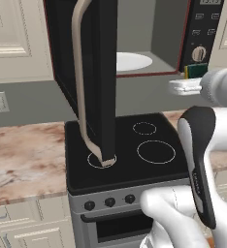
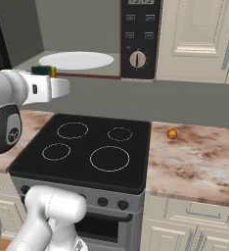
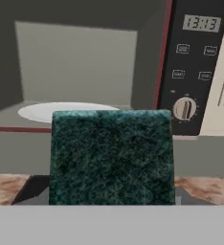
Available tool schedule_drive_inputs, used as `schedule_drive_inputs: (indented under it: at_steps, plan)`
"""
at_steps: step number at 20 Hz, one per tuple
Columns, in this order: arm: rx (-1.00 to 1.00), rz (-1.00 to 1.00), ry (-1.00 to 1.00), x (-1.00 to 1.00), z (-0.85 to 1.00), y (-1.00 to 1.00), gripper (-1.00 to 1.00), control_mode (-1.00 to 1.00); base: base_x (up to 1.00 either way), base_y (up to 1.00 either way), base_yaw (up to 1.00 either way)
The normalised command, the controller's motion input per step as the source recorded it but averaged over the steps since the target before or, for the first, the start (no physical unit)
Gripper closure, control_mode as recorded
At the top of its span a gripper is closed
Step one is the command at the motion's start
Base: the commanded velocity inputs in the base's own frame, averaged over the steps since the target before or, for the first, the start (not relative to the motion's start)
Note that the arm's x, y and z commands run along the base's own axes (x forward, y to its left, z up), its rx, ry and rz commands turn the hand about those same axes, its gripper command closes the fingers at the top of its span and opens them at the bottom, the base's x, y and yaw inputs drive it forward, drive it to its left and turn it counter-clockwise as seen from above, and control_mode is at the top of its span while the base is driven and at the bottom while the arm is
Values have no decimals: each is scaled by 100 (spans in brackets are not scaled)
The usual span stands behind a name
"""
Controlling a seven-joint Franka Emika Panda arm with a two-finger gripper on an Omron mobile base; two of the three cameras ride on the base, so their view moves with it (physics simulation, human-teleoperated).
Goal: Place the sponge inside the microwave to prepare for sanitizing.
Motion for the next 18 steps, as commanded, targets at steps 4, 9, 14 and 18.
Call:
schedule_drive_inputs:
  at_steps: [4, 9, 14, 18]
  plan:
    - [0, 14, 0, 14, 24, 34, 100, -100, 0, 0, 0]
    - [0, 8, 5, 20, 12, 10, 100, -100, 0, 0, 0]
    - [0, 0, 19, 48, 1, 25, 100, -100, 0, 0, 0]
    - [0, 0, 17, 58, 0, 15, 100, -100, 0, 0, 0]
